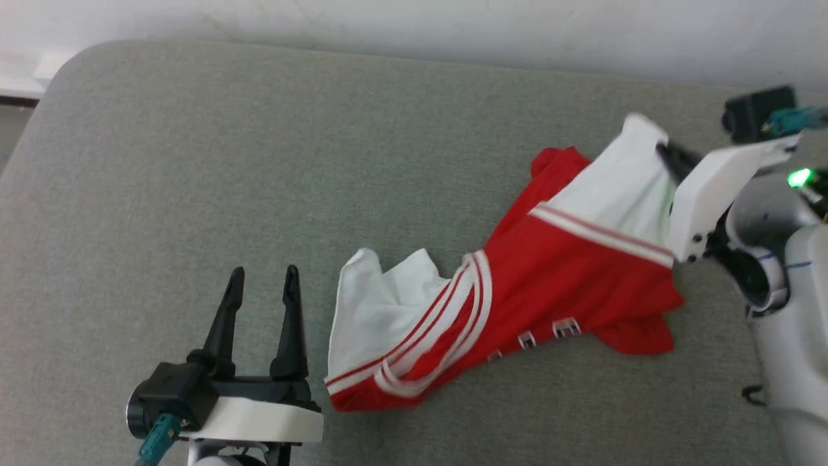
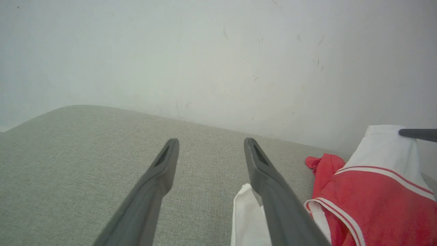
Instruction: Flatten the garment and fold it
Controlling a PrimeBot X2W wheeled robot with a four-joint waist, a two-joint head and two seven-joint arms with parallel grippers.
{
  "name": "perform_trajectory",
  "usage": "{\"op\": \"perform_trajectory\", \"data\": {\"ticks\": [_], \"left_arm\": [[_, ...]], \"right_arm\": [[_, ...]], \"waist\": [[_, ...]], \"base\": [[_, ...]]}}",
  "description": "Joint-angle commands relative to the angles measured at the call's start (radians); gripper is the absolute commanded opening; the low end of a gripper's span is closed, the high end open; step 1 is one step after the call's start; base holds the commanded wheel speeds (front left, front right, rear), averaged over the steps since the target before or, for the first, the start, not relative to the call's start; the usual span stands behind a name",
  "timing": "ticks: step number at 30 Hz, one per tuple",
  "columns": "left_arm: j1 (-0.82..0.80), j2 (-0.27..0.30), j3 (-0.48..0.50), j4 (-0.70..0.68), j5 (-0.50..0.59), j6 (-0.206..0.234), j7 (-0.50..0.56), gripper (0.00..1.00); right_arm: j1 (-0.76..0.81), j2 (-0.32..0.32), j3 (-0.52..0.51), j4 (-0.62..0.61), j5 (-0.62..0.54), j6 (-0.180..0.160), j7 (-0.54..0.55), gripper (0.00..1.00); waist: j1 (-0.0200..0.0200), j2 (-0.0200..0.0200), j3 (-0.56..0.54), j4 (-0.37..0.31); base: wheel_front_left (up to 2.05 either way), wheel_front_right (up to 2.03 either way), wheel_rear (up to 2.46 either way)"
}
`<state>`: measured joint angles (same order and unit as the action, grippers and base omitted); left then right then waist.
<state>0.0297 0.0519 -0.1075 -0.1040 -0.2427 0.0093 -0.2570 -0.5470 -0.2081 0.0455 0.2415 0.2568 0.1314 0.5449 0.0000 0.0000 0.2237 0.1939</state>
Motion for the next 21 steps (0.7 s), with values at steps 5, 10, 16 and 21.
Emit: {"op": "perform_trajectory", "data": {"ticks": [5, 10, 16, 21], "left_arm": [[0.014, -0.002, 0.018, 0.003, 0.016, -0.001, -0.005, 1.0], [0.047, -0.002, 0.04, -0.002, 0.028, 0.002, -0.005, 1.0], [0.09, -0.002, 0.059, -0.013, 0.037, 0.001, -0.005, 1.0], [0.107, -0.002, 0.066, -0.016, 0.043, -0.003, -0.005, 1.0]], "right_arm": [[-0.011, -0.031, -0.003, -0.164, 0.038, -0.001, -0.022, 0.0], [0.136, -0.048, -0.063, -0.407, 0.081, -0.001, 0.002, 0.0], [0.544, 0.078, -0.218, -0.639, 0.113, -0.001, 0.049, 0.0], [0.845, 0.149, -0.314, -0.646, 0.102, -0.001, -0.008, 0.0]], "waist": [[0.0, 0.0, -0.06, -0.054], [0.0, 0.0, -0.106, -0.091], [0.0, 0.0, -0.131, -0.123], [0.0, 0.0, -0.137, -0.139]], "base": [[0.0, 0.0, 0.0], [0.0, 0.0, 0.0], [0.0, 0.0, 0.0], [0.0, 0.0, 0.0]]}}
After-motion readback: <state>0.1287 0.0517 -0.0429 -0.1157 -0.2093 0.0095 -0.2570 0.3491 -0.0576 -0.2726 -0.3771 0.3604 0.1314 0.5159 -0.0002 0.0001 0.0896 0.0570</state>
